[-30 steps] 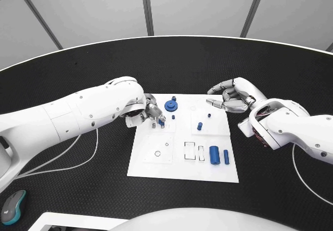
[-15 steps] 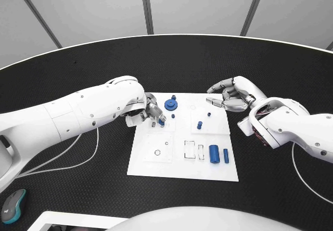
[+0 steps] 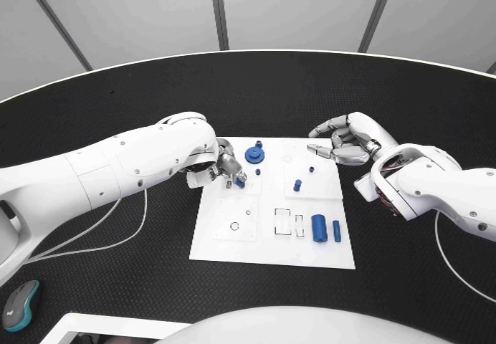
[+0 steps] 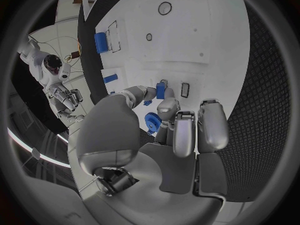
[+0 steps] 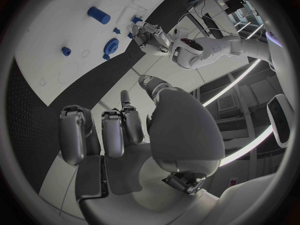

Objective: Assemble the parts on the task board

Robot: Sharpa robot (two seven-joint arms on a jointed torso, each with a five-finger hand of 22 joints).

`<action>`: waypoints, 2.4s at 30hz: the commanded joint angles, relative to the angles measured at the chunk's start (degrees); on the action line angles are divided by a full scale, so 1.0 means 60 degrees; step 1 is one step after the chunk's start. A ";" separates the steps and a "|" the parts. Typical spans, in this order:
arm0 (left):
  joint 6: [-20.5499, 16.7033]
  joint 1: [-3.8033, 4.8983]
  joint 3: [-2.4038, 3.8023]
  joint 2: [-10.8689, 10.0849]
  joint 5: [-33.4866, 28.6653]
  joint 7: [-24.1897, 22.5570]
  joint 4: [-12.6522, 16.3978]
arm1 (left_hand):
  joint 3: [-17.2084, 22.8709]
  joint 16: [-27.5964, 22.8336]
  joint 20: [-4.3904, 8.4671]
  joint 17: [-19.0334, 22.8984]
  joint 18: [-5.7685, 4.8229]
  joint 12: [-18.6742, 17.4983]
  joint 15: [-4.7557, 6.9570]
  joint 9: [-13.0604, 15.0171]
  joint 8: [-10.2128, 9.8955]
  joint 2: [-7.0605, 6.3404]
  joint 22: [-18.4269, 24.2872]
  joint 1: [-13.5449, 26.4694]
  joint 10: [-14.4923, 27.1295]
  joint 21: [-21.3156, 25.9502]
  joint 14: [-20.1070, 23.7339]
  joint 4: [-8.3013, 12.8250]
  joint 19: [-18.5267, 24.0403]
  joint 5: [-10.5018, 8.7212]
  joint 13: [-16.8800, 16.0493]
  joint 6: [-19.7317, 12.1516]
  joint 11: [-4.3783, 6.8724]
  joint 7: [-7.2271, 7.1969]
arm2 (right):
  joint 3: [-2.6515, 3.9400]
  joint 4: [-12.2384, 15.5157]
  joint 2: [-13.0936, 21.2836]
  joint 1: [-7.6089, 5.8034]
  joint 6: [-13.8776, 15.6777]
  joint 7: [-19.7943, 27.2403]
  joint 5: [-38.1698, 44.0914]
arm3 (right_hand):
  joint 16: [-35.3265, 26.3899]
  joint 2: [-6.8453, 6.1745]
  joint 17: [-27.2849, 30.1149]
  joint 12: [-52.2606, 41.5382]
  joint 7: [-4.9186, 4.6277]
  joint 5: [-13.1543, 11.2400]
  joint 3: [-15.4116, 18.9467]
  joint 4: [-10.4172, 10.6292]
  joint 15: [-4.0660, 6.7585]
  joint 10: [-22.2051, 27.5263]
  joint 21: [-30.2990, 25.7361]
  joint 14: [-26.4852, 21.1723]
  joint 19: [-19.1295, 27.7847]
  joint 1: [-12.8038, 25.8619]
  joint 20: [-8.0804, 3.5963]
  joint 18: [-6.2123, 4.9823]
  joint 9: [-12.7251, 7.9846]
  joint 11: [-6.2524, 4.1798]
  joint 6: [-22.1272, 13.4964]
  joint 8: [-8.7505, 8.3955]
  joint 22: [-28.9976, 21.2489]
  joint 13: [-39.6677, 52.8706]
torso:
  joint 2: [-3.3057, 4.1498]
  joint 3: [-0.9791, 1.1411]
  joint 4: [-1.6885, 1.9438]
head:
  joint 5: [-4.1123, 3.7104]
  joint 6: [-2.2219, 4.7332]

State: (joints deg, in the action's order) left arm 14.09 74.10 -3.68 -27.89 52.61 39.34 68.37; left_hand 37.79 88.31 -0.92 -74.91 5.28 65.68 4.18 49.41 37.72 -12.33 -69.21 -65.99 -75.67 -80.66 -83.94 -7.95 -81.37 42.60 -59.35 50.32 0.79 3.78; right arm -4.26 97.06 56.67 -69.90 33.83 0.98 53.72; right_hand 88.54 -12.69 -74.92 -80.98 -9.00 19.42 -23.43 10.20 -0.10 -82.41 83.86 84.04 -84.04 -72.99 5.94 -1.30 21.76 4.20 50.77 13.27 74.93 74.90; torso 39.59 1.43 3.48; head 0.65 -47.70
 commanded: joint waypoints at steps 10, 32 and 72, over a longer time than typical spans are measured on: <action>0.0012 -0.0001 -0.0003 0.0011 0.0008 0.0009 -0.0016 | 0.1376 0.0047 0.0002 -0.2050 -0.0179 -0.0092 0.0093 0.0026 0.0071 0.0097 -0.0021 0.0010 -0.0024 -0.0059 -0.0878 0.1467 -0.0065 0.0055 0.0055 0.0111 0.0061 -0.0048 | 0.0000 -0.0003 -0.0006 0.0000 -0.0006 0.0002 0.0000 | -0.0064 0.0061 -0.1958 -0.0019 -0.0004 0.0034 -0.0008 0.0048 0.0069 -0.0018 -0.0053 0.0849 -0.0525 -0.0039 -0.0078 -0.0073 0.0016 -0.0022 0.0047 0.0031 0.1666 0.1178 | -0.0001 -0.0006 -0.0005 | 0.0011 -0.0020; 0.0149 -0.0004 -0.0015 0.0010 0.0197 -0.0016 -0.0004 | 0.1339 0.0046 0.0002 -0.2048 -0.0184 -0.0105 0.0102 0.0064 0.0099 0.0059 -0.0044 0.0008 -0.0035 -0.0069 -0.0877 0.1501 -0.0073 0.0070 0.0077 0.0125 0.0072 -0.0060 | 0.0000 -0.0013 -0.0014 0.0000 -0.0023 0.0002 0.0000 | -0.0057 0.0062 -0.1970 -0.0030 -0.0002 0.0037 -0.0006 0.0056 0.0071 -0.0030 -0.0042 0.0853 -0.0531 -0.0041 -0.0081 -0.0070 0.0016 -0.0024 0.0049 0.0039 0.1675 0.1186 | -0.0011 -0.0004 -0.0004 | 0.0017 -0.0082; 0.0114 -0.0017 -0.0054 0.0107 0.0213 0.0008 -0.0076 | 0.1142 0.0048 0.0006 -0.2053 -0.0194 -0.0114 0.0133 0.0218 0.0211 0.0081 -0.0095 0.0075 -0.0154 -0.0089 -0.0879 0.1466 -0.0088 0.0013 0.0143 0.0178 0.0116 -0.0113 | 0.0000 -0.0016 -0.0011 0.0000 -0.0023 0.0003 0.0000 | -0.0059 0.0064 -0.1968 -0.0038 0.0000 0.0038 -0.0003 0.0066 0.0073 -0.0039 -0.0047 0.0852 -0.0531 -0.0036 -0.0083 -0.0071 0.0017 -0.0026 0.0053 0.0046 0.1672 0.1192 | -0.0008 -0.0002 -0.0006 | -0.0038 -0.0124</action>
State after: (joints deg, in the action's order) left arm 14.76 74.00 -4.00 -27.26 53.89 39.37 67.92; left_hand 37.01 88.31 -0.93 -74.90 5.29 65.18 4.59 50.68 38.67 -12.42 -69.72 -65.34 -76.39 -80.87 -83.93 -7.17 -81.36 42.68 -58.54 50.53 1.14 3.60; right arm -4.26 96.96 56.60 -69.90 33.69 0.99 53.72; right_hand 88.54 -12.69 -74.90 -80.98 -9.00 19.41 -23.43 10.20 -0.10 -82.40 83.86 84.04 -84.04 -72.99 5.94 -1.30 21.78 4.20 50.77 13.27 74.91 74.91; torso 39.55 1.43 3.44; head 0.43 -48.44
